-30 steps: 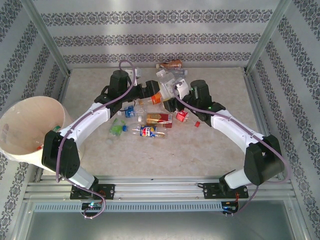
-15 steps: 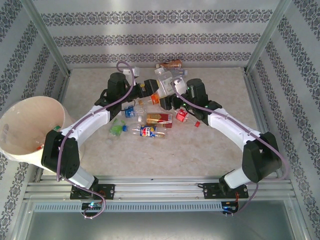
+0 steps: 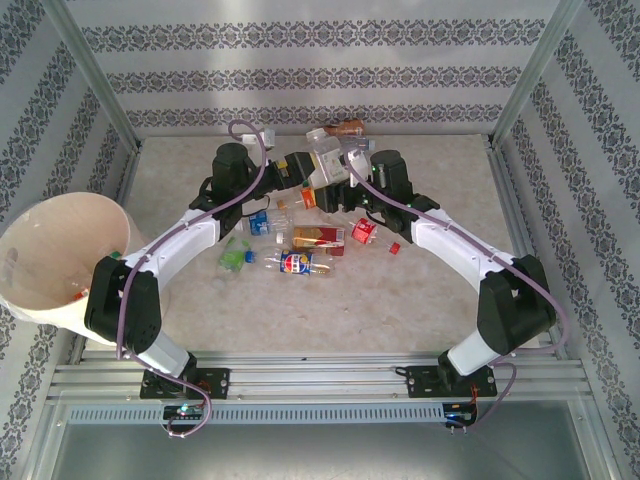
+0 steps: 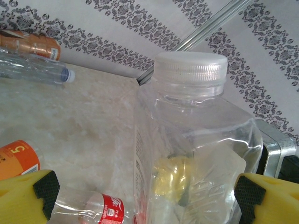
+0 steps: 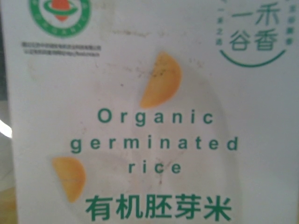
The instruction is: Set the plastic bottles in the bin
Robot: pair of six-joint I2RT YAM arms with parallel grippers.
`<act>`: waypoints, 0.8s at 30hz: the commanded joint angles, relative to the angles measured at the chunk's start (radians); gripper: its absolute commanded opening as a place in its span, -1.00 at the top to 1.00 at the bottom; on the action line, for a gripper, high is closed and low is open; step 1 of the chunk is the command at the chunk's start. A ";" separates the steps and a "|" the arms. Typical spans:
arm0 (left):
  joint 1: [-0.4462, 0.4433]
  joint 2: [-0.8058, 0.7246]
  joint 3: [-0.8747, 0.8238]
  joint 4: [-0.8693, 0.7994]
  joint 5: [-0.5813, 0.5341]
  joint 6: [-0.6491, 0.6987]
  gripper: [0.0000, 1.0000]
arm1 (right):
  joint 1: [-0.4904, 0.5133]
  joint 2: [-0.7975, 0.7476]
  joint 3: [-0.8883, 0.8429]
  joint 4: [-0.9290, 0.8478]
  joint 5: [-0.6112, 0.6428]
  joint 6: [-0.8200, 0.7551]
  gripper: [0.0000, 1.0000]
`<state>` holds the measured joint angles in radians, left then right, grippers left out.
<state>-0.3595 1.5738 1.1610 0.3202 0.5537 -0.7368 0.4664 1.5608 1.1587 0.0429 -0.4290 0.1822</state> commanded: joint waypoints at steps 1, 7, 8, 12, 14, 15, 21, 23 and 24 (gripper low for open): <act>-0.036 -0.006 -0.005 0.150 0.111 -0.004 -0.99 | 0.013 0.021 0.004 0.010 -0.081 -0.008 -0.15; -0.035 0.001 -0.043 0.244 0.107 -0.026 -0.99 | -0.021 0.028 -0.005 0.036 -0.088 0.062 -0.15; -0.035 -0.001 -0.047 0.252 0.110 -0.026 -0.99 | -0.023 0.028 -0.004 0.033 -0.090 0.057 -0.15; -0.036 -0.009 -0.068 0.309 0.128 -0.021 -0.99 | -0.030 0.042 0.008 0.005 -0.079 0.064 -0.15; -0.035 -0.011 -0.053 0.222 0.076 0.001 -0.99 | -0.031 0.041 -0.003 0.033 -0.095 0.057 -0.15; -0.035 -0.008 -0.036 0.159 0.045 0.017 -0.99 | -0.024 0.036 -0.007 0.043 -0.103 0.039 -0.15; -0.035 0.038 0.046 -0.045 -0.027 0.037 -0.99 | 0.031 0.015 0.014 -0.003 -0.082 -0.106 -0.18; -0.035 0.050 0.065 -0.073 -0.031 0.037 -0.99 | 0.045 0.013 0.018 -0.018 -0.063 -0.135 -0.18; -0.035 0.055 0.071 -0.079 -0.028 0.039 -0.99 | 0.052 0.014 0.023 -0.030 -0.050 -0.149 -0.18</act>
<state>-0.3916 1.6093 1.1961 0.3248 0.5465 -0.7300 0.5011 1.5932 1.1576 0.0238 -0.4919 0.1196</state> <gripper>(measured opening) 0.996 0.789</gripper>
